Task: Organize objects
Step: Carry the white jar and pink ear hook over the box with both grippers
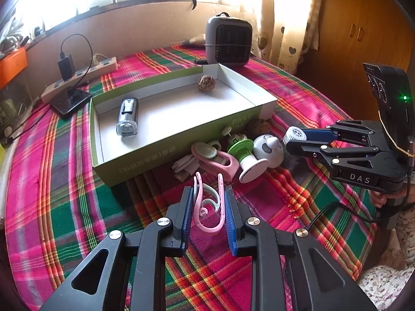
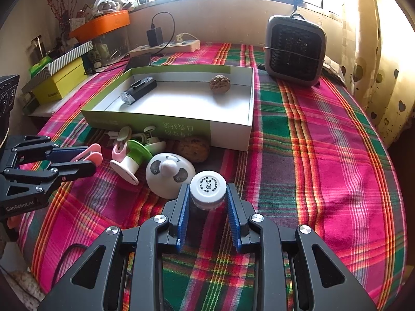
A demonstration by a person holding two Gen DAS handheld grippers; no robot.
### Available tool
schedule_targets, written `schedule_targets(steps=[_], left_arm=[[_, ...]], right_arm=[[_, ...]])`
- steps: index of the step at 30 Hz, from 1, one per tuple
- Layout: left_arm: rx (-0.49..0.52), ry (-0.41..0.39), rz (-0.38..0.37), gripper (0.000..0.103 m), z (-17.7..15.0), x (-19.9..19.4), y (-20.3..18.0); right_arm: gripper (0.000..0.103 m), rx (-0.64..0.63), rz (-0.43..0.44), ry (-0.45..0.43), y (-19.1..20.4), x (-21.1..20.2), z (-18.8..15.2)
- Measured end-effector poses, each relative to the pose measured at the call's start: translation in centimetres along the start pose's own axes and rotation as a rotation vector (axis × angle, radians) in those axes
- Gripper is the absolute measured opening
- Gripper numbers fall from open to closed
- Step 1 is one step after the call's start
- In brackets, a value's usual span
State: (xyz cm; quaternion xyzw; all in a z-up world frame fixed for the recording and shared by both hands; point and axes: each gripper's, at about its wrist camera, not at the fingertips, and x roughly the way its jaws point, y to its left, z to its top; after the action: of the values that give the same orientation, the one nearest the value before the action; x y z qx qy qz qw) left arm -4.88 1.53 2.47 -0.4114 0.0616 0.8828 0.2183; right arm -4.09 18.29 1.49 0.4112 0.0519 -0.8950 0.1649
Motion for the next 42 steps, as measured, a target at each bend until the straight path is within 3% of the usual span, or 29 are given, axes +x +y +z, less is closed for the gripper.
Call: schedule_targets(steps=[23,42], left_arm=[[-0.066,-0.055,0.009,0.021,5.1,0.1,2.8],[-0.120,-0.017,0.024,0.021,10.0,4.9,5.9]], right_arm=[[0.029,-0.037,0.010,-0.079,-0.4,-1.4,4.6],[0.029,-0.029,0.035,-0.030,-1.4,3.5,9.8]])
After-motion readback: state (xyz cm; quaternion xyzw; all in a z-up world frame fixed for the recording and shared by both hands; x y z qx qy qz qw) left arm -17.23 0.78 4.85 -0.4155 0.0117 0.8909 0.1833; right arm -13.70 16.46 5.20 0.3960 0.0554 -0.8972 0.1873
